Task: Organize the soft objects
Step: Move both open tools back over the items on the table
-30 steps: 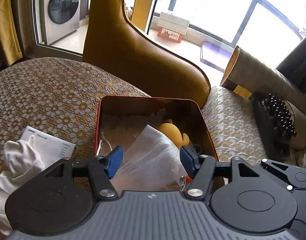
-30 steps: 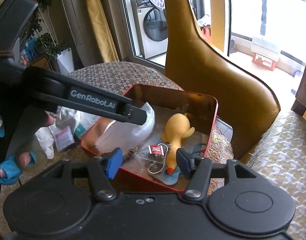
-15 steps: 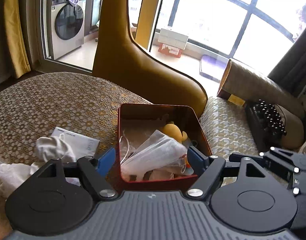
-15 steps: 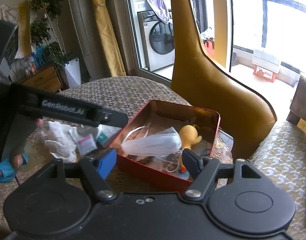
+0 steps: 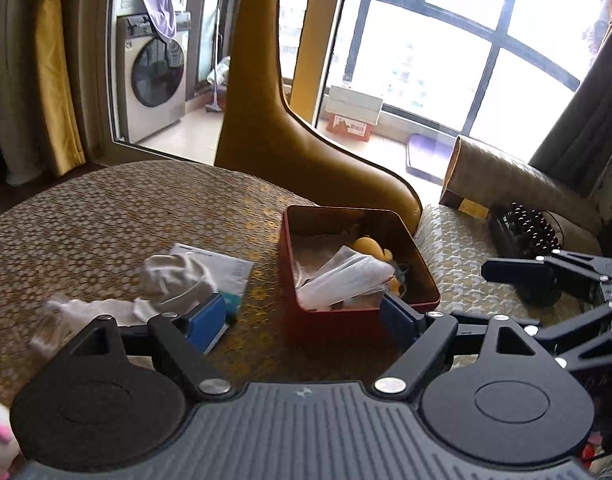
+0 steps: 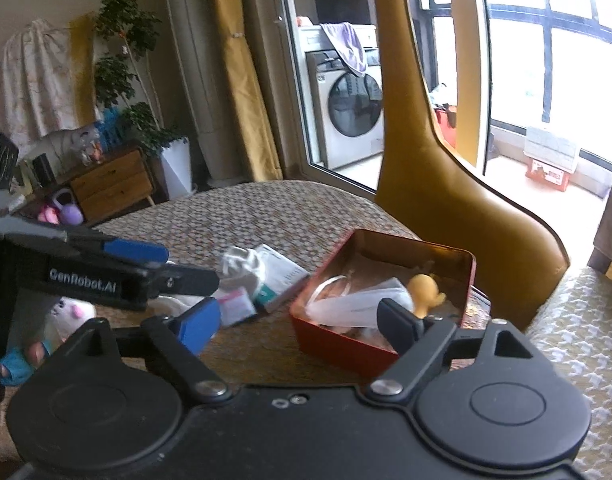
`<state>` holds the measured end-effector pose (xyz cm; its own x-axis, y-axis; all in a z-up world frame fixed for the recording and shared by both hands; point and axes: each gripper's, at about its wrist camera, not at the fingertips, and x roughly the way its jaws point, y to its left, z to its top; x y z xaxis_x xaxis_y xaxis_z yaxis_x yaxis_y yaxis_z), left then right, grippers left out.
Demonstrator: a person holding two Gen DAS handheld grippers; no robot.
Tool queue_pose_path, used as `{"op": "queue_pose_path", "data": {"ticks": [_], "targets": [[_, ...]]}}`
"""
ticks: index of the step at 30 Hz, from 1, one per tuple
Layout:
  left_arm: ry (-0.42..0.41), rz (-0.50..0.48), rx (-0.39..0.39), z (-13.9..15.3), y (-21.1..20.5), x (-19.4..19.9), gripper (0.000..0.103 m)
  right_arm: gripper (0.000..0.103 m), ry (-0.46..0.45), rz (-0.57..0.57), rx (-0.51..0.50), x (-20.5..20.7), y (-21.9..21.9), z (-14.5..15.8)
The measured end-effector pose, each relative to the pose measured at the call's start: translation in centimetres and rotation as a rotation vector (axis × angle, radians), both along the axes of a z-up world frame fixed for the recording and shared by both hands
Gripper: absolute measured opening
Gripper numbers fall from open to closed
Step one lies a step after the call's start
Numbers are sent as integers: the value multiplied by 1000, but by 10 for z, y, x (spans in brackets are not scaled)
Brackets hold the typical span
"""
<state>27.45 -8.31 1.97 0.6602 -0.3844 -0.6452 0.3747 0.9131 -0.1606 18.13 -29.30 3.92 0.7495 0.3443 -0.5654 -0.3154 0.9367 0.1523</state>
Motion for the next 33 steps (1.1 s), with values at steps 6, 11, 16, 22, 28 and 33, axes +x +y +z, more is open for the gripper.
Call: {"op": "queue_pose_path", "data": {"ticks": [6, 11, 16, 22, 28, 33], "targets": [[-26, 20, -10, 2, 28, -28, 87, 92, -37, 50, 29, -14, 21, 9], [-32, 50, -23, -1, 51, -44, 98, 99, -68, 94, 48, -23, 43, 12], [-42, 92, -8, -8, 73, -52, 99, 103, -82, 128, 74, -28, 61, 9], [-25, 114, 18, -20, 103, -47, 99, 103, -75, 166, 75, -29, 82, -1], [9, 122, 35, -20, 141, -34, 99, 103, -36, 202, 57, -21, 102, -21], [41, 141, 84, -21, 165, -11, 99, 103, 13, 221, 64, -11, 112, -35]]}}
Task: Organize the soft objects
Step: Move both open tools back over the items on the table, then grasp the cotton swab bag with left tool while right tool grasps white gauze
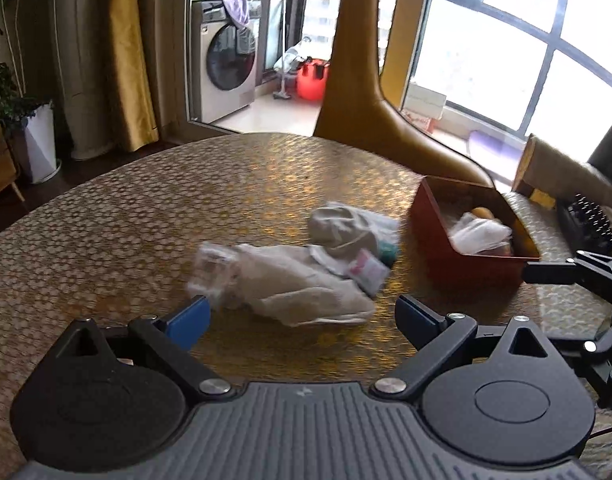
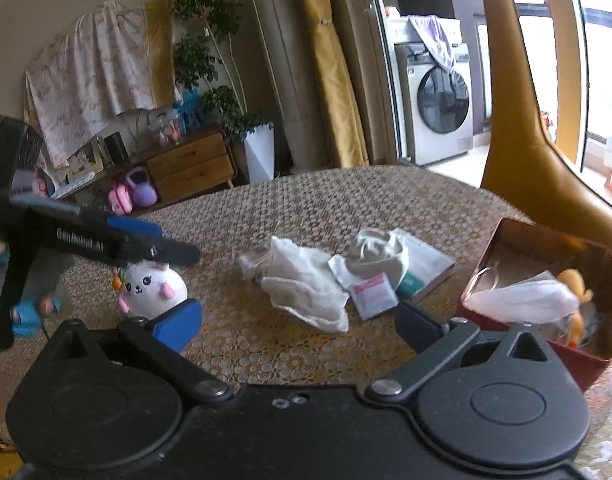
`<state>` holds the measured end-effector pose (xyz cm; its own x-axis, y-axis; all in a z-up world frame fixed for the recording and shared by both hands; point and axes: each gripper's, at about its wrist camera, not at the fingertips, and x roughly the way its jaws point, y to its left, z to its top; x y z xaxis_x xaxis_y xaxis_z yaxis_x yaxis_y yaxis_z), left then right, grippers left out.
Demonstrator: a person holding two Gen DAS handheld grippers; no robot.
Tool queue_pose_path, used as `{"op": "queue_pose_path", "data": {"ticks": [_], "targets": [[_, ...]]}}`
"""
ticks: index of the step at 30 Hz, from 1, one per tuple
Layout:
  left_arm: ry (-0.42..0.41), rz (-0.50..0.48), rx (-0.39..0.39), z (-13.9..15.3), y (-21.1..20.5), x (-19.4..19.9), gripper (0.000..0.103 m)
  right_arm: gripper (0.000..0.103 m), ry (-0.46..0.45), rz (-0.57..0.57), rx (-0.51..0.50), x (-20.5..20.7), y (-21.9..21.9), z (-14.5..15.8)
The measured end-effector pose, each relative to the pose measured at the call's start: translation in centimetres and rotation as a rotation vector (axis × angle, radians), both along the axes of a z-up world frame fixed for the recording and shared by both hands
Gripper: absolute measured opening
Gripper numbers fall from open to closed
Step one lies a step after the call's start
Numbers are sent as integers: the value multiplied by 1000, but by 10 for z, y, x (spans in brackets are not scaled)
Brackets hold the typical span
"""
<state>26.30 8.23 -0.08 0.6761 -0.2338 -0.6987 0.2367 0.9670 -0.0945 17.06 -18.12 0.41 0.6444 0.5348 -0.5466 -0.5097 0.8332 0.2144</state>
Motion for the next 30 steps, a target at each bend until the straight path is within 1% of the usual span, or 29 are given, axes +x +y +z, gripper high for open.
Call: {"op": "queue_pose_path", "data": {"ticks": [4, 6, 8, 10, 12, 14, 18, 21, 23, 25, 29, 30], "targets": [[51, -1, 43, 1, 10, 25, 99, 103, 21, 22, -18, 8, 8, -9], [95, -3, 59, 1, 13, 41, 99, 103, 32, 35, -33, 13, 13, -12], [128, 26, 74, 1, 17, 58, 99, 103, 42, 46, -49, 18, 18, -16], [169, 59, 72, 0, 23, 75, 99, 102, 53, 54, -66, 23, 22, -19], [224, 89, 48, -4, 29, 93, 99, 102, 67, 66, -77, 30, 25, -22], [278, 102, 40, -12, 32, 110, 99, 101, 76, 79, -84, 35, 30, -24], [354, 129, 73, -35, 32, 138, 99, 100, 86, 108, -108, 47, 40, -28], [401, 166, 100, -55, 31, 154, 99, 99, 86, 131, -133, 57, 49, -31], [421, 187, 130, -66, 29, 165, 99, 97, 89, 145, -145, 64, 55, -34], [431, 203, 160, -75, 26, 173, 99, 93, 94, 150, -157, 72, 60, -38], [442, 233, 170, -89, 21, 185, 99, 88, 106, 160, -184, 90, 73, -50], [450, 246, 177, -93, 20, 187, 99, 85, 109, 162, -195, 95, 77, -54]]}}
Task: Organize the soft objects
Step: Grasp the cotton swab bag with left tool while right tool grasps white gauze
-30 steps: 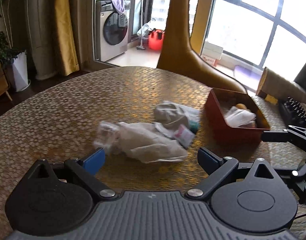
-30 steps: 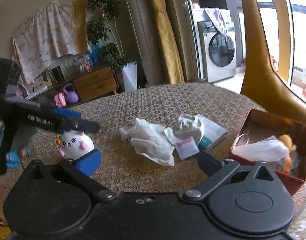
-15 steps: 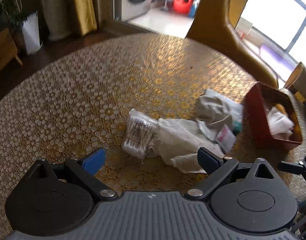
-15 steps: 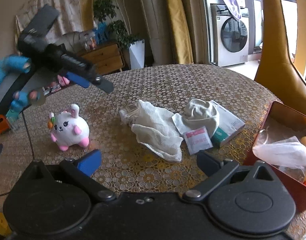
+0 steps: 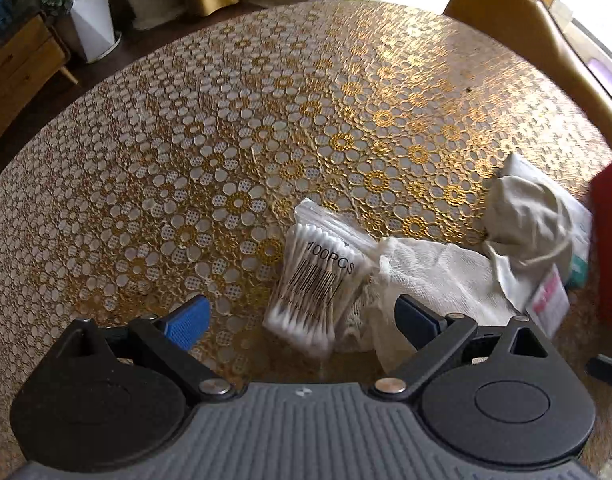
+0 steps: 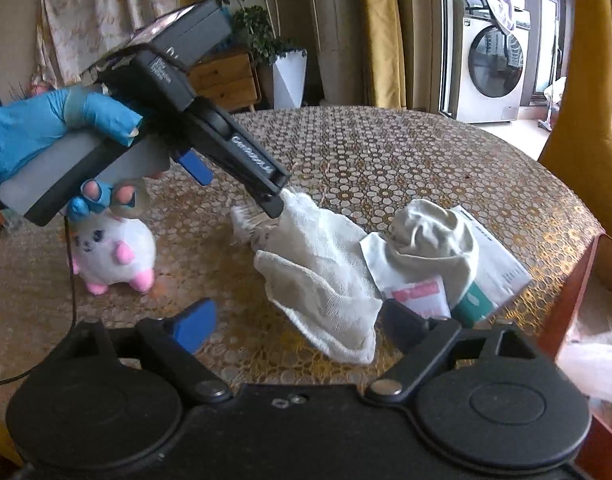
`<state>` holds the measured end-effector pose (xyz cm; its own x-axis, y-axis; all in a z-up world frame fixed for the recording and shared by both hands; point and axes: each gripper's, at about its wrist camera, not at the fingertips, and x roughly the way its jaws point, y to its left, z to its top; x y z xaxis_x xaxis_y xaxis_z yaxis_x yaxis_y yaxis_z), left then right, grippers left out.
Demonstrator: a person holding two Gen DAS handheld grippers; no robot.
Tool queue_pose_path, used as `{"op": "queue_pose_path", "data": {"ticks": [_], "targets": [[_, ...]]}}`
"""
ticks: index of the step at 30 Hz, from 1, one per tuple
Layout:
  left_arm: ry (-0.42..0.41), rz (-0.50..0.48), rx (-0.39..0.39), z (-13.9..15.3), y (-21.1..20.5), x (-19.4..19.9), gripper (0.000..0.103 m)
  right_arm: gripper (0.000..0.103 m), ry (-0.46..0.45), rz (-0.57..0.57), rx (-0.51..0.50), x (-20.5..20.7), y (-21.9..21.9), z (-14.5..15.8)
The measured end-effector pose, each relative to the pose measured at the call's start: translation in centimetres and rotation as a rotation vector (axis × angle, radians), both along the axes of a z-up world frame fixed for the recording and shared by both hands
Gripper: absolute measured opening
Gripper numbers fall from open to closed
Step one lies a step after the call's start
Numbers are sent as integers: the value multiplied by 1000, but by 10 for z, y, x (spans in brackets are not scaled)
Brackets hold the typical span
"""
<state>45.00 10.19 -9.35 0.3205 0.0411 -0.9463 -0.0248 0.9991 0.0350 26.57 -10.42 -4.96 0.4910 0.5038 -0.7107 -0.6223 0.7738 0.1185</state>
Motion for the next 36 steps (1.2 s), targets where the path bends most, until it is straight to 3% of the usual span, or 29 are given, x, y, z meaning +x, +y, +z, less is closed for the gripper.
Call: {"op": "queue_pose_path", "data": {"ticks": [5, 14, 17, 20, 24, 26, 28, 31, 36], "targets": [[10, 34, 46, -15, -8, 6, 99, 83, -19, 0, -49, 19, 19, -14], [-14, 102, -15, -28, -3, 14, 98, 77, -41, -3, -76, 42, 48, -34], [-20, 125, -36, -30, 3, 13, 89, 73, -46, 2, -108, 45, 59, -43], [-23, 155, -65, -34, 11, 12, 78, 64, -46, -5, -140, 48, 64, -52], [-31, 160, -74, -37, 17, 10, 71, 55, -41, -25, -148, 50, 63, -58], [-41, 168, -84, -37, 20, 9, 56, 46, -46, -24, -147, 50, 63, -58], [-46, 182, -109, -34, 24, 7, 48, 34, -53, -23, -147, 49, 63, -57], [-49, 194, -121, -33, 24, 4, 42, 18, -47, -46, -135, 48, 61, -55], [-74, 211, -139, -26, 24, -3, 40, 7, -22, -79, -75, 47, 50, -47]]}}
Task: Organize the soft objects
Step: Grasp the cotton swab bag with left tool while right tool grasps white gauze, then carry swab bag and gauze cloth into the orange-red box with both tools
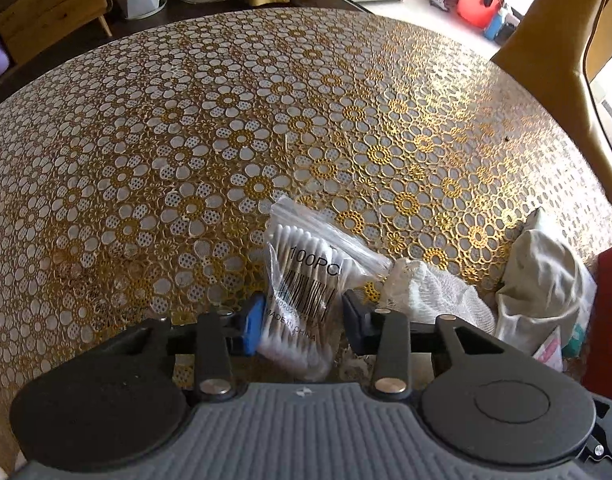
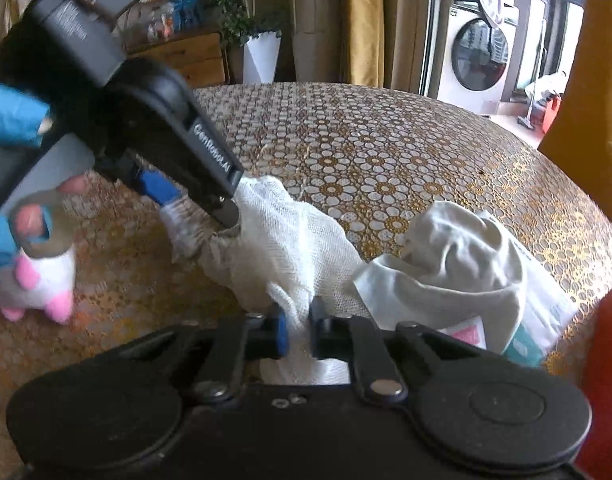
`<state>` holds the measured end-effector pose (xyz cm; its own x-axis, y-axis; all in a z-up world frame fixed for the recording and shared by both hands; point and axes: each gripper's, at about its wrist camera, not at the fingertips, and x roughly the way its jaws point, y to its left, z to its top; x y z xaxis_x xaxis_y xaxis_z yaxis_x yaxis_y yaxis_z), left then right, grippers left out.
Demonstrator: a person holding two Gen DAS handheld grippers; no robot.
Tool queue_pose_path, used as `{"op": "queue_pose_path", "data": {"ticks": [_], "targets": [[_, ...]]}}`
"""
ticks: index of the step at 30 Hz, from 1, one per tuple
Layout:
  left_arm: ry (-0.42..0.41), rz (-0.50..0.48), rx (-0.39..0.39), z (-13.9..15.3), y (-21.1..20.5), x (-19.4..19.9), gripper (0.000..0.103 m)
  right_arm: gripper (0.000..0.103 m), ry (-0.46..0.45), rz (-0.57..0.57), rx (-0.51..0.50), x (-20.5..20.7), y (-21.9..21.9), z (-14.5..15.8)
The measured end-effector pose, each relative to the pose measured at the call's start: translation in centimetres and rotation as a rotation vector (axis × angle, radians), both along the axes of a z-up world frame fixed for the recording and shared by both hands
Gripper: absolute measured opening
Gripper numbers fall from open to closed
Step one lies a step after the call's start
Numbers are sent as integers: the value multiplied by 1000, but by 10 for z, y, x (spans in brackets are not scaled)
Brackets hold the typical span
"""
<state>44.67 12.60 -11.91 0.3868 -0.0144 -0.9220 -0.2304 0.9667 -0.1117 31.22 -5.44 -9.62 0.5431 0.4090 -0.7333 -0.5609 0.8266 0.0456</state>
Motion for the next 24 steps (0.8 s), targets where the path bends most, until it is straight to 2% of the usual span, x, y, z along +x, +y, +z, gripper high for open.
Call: {"op": "queue_pose_path", "data": {"ticks": [9, 24], "targets": [[-44, 12, -35, 31, -2, -30, 39, 5, 49, -58, 187, -16, -33, 35], [-103, -48, -72, 81, -21, -89, 39, 5, 22, -68, 256, -71, -81, 102]]}}
